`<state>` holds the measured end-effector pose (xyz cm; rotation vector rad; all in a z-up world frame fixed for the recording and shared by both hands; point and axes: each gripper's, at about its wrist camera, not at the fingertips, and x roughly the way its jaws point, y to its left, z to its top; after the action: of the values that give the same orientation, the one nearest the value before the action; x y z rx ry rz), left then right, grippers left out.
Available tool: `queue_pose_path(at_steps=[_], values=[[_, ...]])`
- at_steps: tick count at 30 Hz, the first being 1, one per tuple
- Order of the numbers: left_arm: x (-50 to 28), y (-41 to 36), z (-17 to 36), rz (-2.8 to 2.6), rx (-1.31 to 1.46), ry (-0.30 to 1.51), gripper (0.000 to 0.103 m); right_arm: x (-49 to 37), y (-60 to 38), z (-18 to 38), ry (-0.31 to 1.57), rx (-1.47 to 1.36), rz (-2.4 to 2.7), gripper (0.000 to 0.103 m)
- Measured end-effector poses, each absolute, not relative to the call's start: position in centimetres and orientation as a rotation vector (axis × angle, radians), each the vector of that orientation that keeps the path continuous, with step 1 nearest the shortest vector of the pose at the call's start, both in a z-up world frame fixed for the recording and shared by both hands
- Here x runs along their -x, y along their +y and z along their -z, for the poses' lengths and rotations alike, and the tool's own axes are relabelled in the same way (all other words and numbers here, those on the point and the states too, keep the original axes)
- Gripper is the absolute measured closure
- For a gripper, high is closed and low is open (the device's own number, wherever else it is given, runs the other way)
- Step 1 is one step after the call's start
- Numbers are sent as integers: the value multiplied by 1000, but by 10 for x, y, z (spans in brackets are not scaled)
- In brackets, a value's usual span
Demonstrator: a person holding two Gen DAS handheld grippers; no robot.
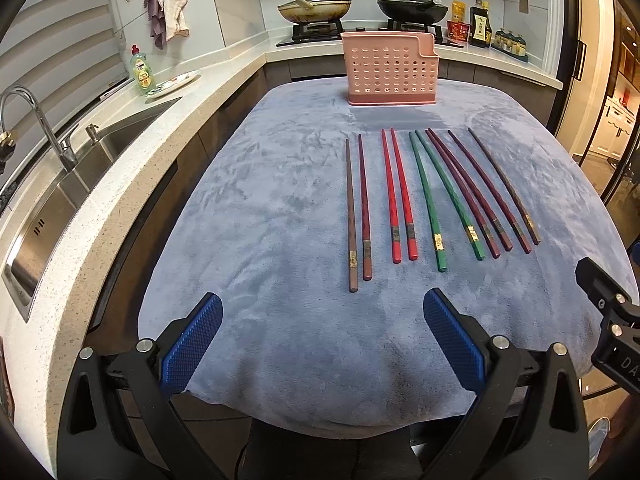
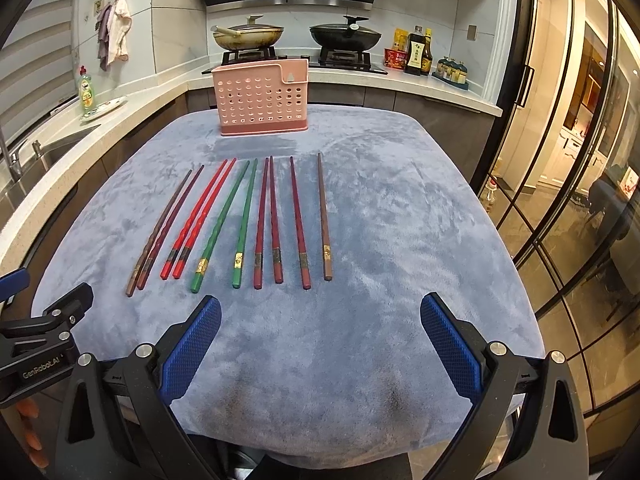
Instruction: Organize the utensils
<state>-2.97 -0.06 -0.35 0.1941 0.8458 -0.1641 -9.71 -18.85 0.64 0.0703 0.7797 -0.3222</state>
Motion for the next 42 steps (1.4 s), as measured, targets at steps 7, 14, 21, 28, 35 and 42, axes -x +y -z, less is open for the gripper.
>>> queue_pose_path(at_steps=[7, 14, 21, 28, 35, 42], values=[[28, 0, 10, 165, -188, 857, 7, 96, -186, -1, 792, -74, 321, 7], [30, 1, 11, 167, -181, 844, 7, 96, -185, 0, 793, -73, 321, 7], [32, 2, 11, 169, -177, 840, 7, 97, -184, 0, 790, -70, 321, 7], [34, 3, 10, 171, -174, 835, 7, 99, -181, 0, 786, -66, 321, 7], [37, 4, 9, 167, -173, 828, 7, 101, -179, -2, 781, -66, 318, 7], [39, 6, 8, 166, -171, 825, 7, 102, -179, -2, 775, -68, 317, 7]])
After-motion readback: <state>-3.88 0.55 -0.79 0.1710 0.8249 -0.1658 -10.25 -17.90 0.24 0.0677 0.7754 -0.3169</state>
